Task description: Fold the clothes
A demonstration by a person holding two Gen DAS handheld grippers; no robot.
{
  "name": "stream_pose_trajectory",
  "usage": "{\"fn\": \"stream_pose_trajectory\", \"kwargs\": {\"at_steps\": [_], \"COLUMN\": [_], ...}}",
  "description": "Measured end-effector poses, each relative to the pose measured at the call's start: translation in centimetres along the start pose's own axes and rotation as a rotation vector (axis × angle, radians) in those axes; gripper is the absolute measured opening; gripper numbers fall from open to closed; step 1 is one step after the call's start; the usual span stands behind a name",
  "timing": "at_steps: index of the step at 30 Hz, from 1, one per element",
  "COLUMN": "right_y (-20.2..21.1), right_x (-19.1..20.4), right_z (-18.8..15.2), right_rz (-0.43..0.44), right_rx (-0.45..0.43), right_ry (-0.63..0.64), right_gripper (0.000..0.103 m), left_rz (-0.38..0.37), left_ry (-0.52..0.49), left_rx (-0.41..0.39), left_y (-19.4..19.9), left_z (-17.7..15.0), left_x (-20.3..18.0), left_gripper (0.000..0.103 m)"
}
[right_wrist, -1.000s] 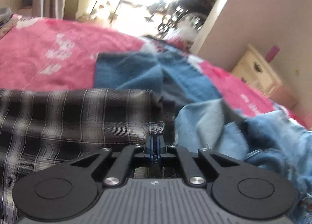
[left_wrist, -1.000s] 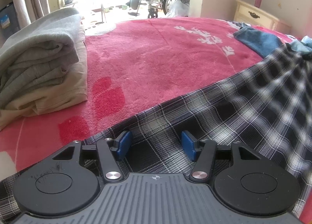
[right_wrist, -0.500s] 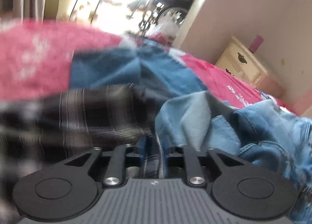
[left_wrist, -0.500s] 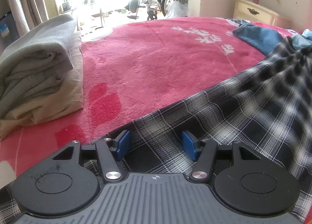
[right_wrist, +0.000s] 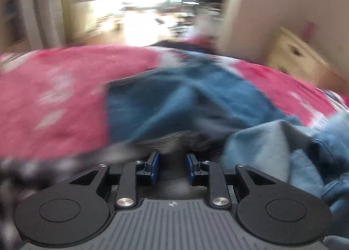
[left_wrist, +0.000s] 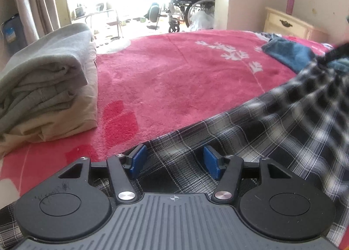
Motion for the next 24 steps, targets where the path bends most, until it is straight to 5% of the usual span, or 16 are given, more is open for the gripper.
{"fn": "stream_pose_trajectory", "kwargs": {"at_steps": [3,6,9,12,16,19,24], "right_y": [1.4,5.3,9.2,11.6,10.7,9.2,13.1], "right_x": [-3.2,-5.1,-4.3,-1.2,-1.2,-4.2,-6.8], "right_z": [1.7,2.0,-0.2,-4.5,-9.2,-10.2,-9.3], "right_rz": [-0.072,0.018,0.173,0.258,0.209,0.05,0.059], "right_rx": [-0.097,-0.131,-0.058,0.046,0.162,0.176,0.042], "right_ry": [-0.178,-0.223,-0.111,0.163,0.291,0.217,-0.093], "right_gripper": [0.028,0.028,0.029,0.029,0.029,0.026,0.03], "left_rz": [-0.001,-0.015,-0.032,-0.053,-0.09,-0.132,-0.245], "left_ry": [-0.005,0.026,0.05,0.051,0.072,0.092,-0.007], "left_rx": [-0.01,-0.031,-0.042,-0.046,-0.027,-0.009,0.006], "left_y": [0.1,0.6,1.2,2.1,3.5,5.2,8.2], "left_z": [0.0,0.0,0.1,-0.1,-0.4,-1.1,-3.1], "left_x": [0.1,0.5,0.6,0.3,0.1,0.1,-2.1], "left_gripper": [0.058,0.058,0.058,0.058,0.058,0.058,0.059]}}
Point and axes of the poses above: each gripper's, at about its wrist camera, not at the fingertips, and y roughly against the way its jaws point, x to its left, z to its top, the point moved 5 cm from there along -y, roughly the way its jaws point, and after that the axes turned 6 degrees about -y, right-handed, at the moved point
